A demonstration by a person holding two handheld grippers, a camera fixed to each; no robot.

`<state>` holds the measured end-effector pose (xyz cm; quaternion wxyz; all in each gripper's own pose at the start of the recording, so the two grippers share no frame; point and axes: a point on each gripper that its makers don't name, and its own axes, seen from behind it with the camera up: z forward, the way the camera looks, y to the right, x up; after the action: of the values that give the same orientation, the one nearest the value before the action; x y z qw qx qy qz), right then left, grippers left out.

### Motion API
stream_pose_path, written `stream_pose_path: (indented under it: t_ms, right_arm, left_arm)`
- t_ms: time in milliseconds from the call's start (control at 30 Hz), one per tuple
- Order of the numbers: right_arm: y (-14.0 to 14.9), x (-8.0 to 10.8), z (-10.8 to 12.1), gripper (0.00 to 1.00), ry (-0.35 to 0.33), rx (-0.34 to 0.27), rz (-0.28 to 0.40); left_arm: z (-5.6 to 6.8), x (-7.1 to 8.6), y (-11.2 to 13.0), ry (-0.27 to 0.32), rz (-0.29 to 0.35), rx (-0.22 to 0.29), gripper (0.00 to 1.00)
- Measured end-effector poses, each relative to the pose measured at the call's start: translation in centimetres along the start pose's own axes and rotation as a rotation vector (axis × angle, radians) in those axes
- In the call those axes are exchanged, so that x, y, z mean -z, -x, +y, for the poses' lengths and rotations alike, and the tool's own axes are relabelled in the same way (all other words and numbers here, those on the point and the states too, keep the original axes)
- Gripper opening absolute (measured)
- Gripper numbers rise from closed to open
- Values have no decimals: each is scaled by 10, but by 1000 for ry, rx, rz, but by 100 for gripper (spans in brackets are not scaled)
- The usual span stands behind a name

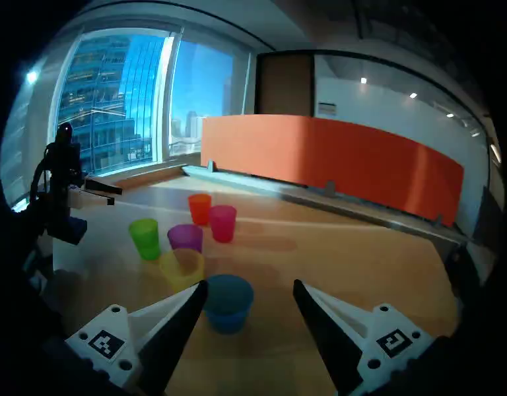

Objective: Pour water

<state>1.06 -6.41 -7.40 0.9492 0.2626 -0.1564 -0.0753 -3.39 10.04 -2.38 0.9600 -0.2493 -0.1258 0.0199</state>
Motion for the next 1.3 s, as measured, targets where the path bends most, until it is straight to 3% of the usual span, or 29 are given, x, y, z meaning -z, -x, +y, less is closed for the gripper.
stream_pose_path:
  t_ms: [300,500,767,1000,1300]
  right_arm:
    - [-29,5,26,100,155,-16,120]
    - [-42,11,50,100,274,-34,199]
    - [-53,25,78,100,418,-96,305]
    - [-53,29,90,100,491,-145,357]
    - [-58,30,92,100,548,-148,379]
  left_arm:
    - [-8,7,-24,-107,108,-34,97]
    - [-18,14,-33,-189,171,-21,97]
    - [-29,30,-53,-295,271,-30,97]
    - [-37,34,-59,-368,310,-35,97]
    - [-49,41,-72,-452,348,-12,97]
